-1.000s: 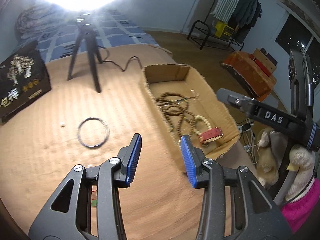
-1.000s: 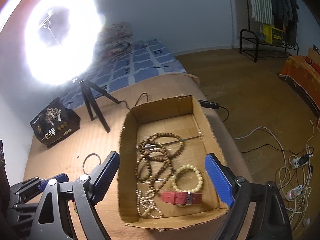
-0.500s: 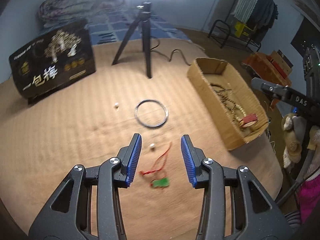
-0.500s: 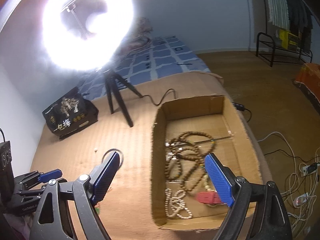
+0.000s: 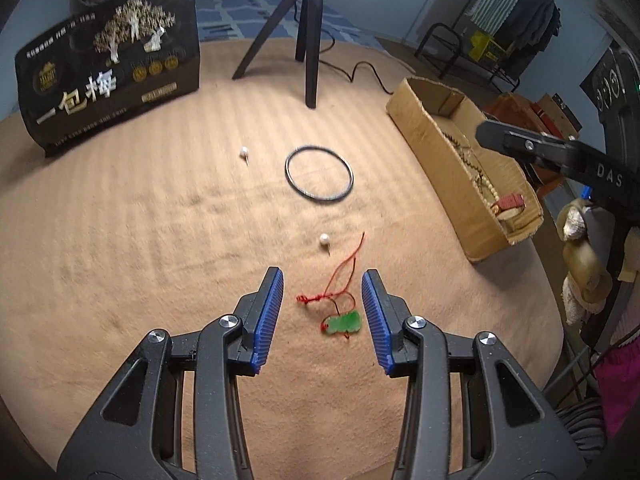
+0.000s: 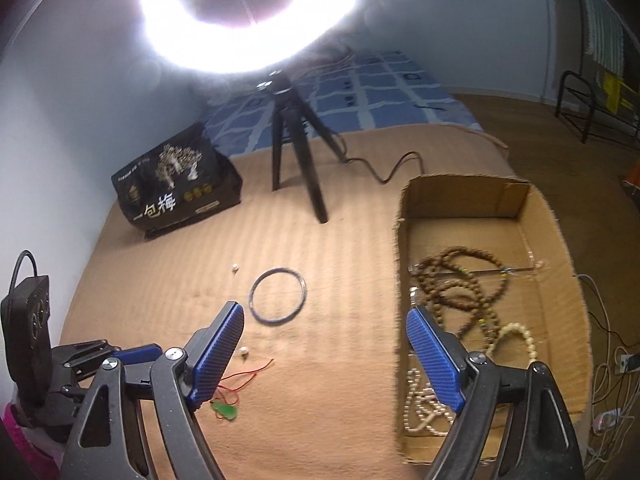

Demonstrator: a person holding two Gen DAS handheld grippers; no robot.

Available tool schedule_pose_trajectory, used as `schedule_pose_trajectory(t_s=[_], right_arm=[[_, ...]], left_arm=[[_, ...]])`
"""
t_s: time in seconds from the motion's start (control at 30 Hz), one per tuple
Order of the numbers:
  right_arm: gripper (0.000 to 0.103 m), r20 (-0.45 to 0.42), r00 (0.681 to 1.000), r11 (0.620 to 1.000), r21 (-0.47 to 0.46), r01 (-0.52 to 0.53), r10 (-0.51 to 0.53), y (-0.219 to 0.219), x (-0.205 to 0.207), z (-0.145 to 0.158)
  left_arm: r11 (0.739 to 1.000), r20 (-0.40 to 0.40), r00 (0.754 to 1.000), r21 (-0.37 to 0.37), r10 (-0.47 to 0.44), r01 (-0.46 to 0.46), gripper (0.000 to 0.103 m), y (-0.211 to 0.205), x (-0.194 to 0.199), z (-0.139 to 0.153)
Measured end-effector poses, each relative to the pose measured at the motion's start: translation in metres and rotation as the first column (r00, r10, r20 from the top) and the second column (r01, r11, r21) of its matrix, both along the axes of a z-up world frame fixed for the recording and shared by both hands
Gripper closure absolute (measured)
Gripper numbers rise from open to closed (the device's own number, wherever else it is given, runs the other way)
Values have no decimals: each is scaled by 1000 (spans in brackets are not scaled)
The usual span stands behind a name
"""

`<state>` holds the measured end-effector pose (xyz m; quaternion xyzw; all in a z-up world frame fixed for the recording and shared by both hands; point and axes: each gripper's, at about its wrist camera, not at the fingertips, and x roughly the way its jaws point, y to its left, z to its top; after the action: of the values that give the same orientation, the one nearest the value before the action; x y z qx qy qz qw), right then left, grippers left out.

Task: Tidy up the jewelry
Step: 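Move both tools toward the jade pendant and blue bangle, then grasp the green jade pendant with the left tool while the right tool grasps the blue bangle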

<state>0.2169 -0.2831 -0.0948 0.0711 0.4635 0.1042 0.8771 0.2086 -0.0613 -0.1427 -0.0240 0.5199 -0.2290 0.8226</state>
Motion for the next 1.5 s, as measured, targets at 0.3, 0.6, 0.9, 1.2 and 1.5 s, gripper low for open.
schedule_pose_trajectory(t_s=[0.3, 0.6, 0.9, 1.2, 1.5], right_arm=[[31, -80, 997, 1000, 21, -10, 12, 25, 22, -30], [16, -104, 994, 1000, -2, -20, 20, 49, 46, -47], [15, -139, 990, 997, -64, -31, 22, 60, 64, -69], [15, -144, 989, 997, -76, -22, 11, 63, 73, -79], [14, -162, 986, 991, -112, -69, 50, 81, 79, -92]], left_arm=[[996, -43, 996, 34, -82, 83, 62, -16, -14, -25], [993, -58, 995, 91, -76, 81, 62, -31, -22, -47], [990, -19, 998, 124, -58, 60, 50, -38, -23, -53], [980, 42, 998, 193, -48, 39, 50, -49, -32, -63], [981, 58, 998, 195, -19, 7, 72, -41, -33, -61]])
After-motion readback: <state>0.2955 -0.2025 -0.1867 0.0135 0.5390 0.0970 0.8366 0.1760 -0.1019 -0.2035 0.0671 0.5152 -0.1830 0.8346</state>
